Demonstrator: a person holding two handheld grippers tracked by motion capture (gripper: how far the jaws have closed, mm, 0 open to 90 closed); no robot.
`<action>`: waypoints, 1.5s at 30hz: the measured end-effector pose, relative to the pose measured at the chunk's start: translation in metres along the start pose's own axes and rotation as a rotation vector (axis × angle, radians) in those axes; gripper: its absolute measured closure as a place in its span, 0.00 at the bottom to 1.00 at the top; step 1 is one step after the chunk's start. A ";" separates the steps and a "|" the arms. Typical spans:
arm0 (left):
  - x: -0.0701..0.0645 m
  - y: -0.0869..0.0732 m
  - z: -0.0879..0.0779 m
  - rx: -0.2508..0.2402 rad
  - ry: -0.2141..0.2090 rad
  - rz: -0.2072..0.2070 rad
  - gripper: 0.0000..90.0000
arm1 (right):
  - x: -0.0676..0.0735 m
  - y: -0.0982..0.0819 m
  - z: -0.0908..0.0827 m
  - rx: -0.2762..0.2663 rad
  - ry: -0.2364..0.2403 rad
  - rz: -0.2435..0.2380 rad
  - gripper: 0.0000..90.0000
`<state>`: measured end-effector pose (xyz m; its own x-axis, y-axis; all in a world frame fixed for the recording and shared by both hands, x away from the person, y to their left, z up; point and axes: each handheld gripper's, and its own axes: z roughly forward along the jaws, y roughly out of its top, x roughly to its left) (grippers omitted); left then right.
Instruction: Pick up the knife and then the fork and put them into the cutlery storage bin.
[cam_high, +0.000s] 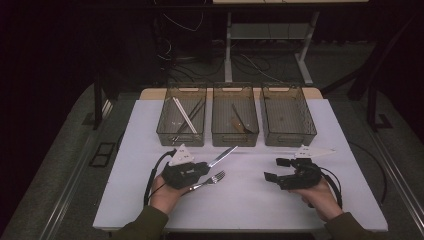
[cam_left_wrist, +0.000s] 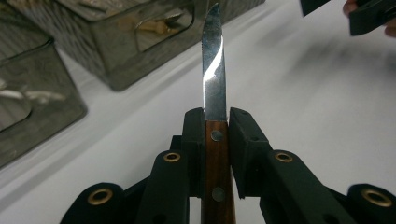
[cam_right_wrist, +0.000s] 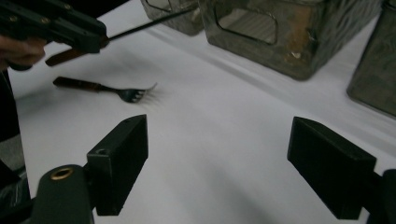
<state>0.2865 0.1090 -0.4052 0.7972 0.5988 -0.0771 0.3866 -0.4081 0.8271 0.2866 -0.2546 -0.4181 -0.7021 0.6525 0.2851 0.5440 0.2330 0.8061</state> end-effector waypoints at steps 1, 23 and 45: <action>-0.002 0.002 0.002 -0.005 0.000 -0.002 0.85 | 0.002 0.002 0.003 0.000 0.002 0.003 0.24; -0.035 0.031 0.039 -0.088 -0.017 0.036 0.85 | 0.002 0.031 0.039 -0.075 0.142 0.143 0.47; -0.042 0.028 0.048 -0.104 -0.021 0.041 0.85 | 0.008 0.042 0.054 -0.138 0.263 0.216 0.89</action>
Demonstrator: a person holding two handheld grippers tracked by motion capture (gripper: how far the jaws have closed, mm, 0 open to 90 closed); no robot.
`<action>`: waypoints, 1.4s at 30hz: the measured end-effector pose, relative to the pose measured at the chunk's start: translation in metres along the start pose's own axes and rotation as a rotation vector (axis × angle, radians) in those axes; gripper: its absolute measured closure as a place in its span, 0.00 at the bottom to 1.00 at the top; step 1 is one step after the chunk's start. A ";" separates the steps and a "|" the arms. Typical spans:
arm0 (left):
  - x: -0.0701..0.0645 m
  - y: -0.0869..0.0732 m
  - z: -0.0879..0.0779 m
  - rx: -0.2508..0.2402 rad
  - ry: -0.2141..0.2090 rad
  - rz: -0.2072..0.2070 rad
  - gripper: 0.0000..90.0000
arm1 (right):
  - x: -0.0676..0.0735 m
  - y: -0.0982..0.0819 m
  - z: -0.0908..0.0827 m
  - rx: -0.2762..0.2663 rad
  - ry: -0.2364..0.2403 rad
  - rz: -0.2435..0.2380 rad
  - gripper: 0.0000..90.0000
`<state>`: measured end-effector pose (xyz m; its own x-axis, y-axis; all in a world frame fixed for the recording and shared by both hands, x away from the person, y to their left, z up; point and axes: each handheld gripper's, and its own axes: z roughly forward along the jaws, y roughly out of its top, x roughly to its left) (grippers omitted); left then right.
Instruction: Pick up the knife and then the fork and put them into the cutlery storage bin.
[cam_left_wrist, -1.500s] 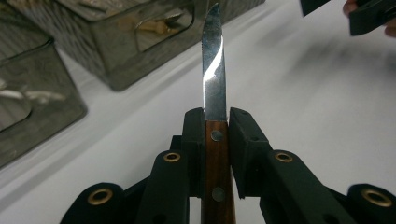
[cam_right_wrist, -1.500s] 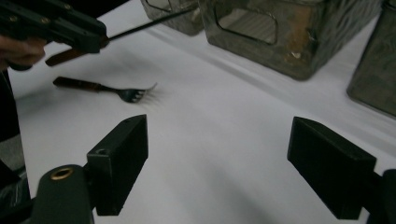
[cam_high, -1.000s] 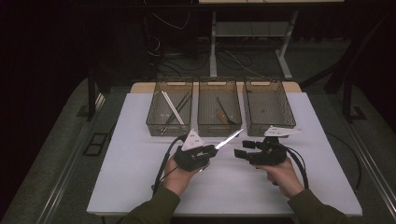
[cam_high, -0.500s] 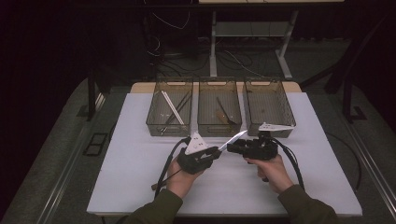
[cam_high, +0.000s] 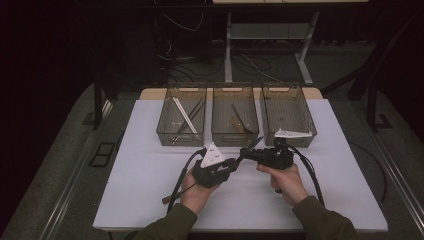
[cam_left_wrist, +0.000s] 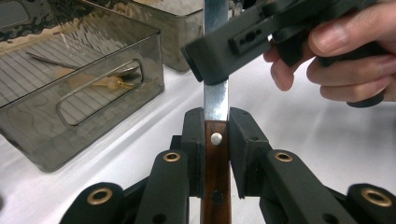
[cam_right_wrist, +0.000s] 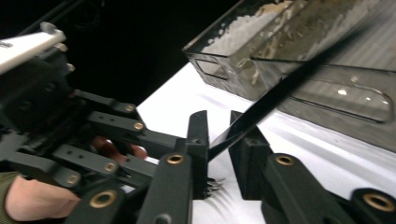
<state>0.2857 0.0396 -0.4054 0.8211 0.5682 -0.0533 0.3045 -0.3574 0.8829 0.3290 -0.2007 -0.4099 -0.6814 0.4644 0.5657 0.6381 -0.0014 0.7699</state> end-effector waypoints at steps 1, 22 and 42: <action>0.000 0.000 0.000 -0.002 -0.004 0.000 0.85 | 0.001 0.000 0.000 -0.001 0.006 -0.005 0.90; 0.024 -0.015 -0.026 0.002 -0.082 0.040 0.50 | 0.009 0.014 -0.025 0.017 -0.104 -0.158 0.99; 0.053 -0.066 -0.083 0.010 -0.088 -0.001 0.19 | -0.001 0.047 -0.079 0.044 -0.305 -0.243 0.99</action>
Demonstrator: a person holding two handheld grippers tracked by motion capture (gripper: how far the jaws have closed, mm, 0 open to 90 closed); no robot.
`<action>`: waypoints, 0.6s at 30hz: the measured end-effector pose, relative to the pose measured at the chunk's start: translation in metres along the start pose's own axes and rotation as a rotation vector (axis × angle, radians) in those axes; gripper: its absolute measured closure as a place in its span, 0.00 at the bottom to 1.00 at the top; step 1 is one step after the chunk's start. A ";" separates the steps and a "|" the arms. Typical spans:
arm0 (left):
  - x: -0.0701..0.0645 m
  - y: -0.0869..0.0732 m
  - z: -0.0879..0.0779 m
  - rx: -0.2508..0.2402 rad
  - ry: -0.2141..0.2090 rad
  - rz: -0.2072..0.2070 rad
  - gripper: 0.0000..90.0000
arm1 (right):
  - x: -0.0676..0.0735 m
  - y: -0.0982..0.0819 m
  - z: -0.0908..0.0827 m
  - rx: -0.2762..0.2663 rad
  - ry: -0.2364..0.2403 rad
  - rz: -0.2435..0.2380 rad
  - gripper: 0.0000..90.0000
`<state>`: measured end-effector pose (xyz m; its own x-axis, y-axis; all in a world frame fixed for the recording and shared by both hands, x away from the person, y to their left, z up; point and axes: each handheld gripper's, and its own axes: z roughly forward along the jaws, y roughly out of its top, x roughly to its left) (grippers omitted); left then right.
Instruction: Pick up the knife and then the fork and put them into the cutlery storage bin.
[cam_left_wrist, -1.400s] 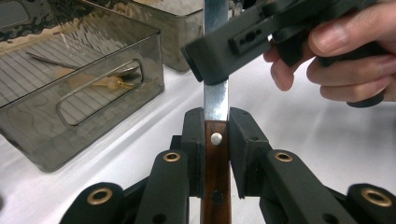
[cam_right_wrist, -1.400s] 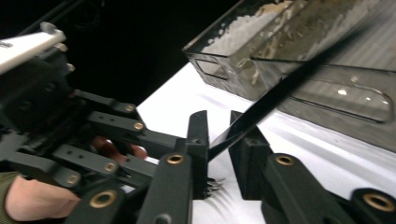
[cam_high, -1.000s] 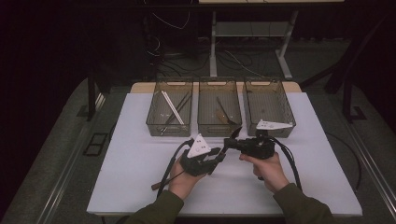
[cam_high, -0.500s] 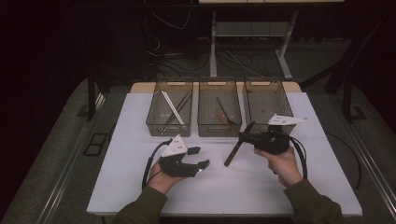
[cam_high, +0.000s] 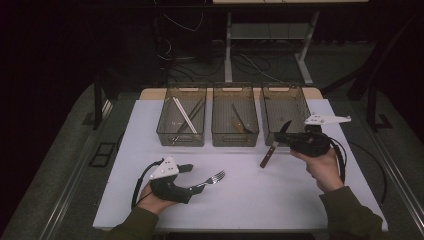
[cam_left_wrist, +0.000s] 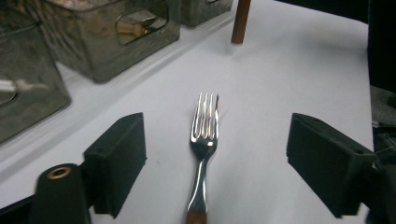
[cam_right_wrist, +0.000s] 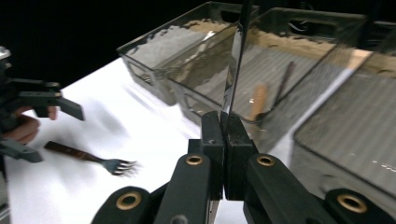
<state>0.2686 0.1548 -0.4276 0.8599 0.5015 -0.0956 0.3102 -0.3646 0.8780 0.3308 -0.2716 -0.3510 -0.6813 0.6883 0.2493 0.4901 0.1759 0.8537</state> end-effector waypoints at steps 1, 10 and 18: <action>0.001 -0.002 -0.002 -0.007 0.004 -0.003 0.16 | -0.002 0.002 -0.002 0.002 -0.016 -0.004 0.99; 0.008 -0.009 -0.009 -0.013 0.048 -0.028 0.00 | -0.019 0.030 -0.030 -0.038 -0.075 -0.014 0.99; 0.010 -0.007 -0.007 -0.002 0.054 -0.008 0.00 | -0.036 0.061 -0.050 -0.070 -0.156 -0.033 0.99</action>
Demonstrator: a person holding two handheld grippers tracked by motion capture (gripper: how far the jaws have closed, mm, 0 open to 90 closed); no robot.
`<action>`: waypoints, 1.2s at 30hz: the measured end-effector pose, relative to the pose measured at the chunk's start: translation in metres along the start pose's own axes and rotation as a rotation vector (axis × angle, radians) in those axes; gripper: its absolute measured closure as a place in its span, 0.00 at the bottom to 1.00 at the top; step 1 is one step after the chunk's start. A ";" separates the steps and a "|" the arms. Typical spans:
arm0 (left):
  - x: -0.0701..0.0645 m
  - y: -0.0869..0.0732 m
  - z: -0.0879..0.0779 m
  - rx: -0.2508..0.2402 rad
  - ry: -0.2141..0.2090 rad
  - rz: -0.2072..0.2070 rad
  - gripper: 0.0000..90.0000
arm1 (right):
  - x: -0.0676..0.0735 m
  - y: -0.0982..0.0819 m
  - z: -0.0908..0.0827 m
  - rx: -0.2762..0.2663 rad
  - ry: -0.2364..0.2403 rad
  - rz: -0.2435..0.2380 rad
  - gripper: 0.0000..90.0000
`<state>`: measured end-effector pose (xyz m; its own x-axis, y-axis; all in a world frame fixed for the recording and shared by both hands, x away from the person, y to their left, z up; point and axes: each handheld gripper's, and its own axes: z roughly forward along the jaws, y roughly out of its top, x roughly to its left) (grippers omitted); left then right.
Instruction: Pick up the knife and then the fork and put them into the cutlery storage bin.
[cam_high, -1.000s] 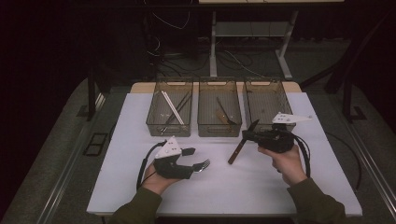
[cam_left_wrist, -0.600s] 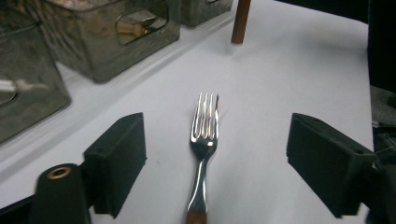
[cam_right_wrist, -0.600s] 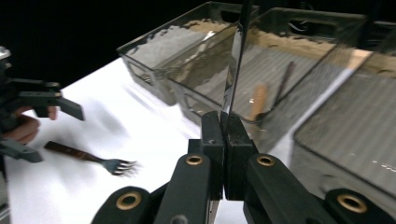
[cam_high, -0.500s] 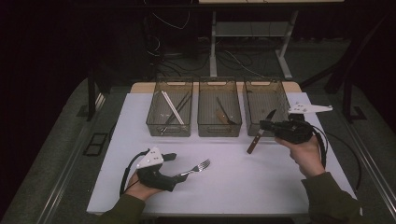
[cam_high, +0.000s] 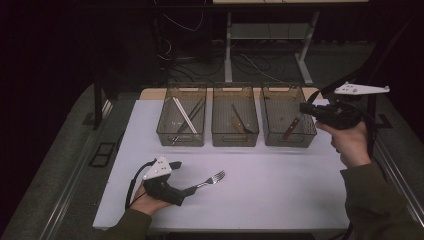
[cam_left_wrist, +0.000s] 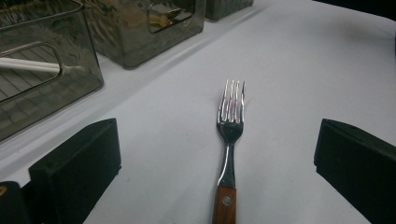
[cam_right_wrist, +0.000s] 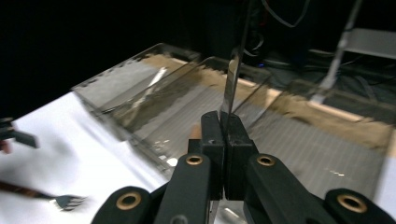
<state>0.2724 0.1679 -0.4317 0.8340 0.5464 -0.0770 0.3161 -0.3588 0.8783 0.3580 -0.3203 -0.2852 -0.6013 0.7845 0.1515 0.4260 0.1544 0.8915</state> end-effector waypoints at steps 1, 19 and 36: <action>0.000 0.000 0.000 0.000 0.000 0.000 0.00 | -0.003 0.003 0.000 0.002 -0.014 -0.002 0.99; -0.004 0.001 0.001 0.001 -0.018 0.004 0.01 | -0.064 -0.001 0.041 0.203 -0.213 0.021 0.99; -0.005 0.001 0.002 0.004 -0.023 0.006 0.01 | -0.074 -0.016 0.066 0.329 -0.215 0.010 0.99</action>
<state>0.2693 0.1633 -0.4310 0.8463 0.5263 -0.0825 0.3125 -0.3650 0.8770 0.4406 -0.3415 -0.3388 -0.4552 0.8897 0.0356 0.6462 0.3026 0.7006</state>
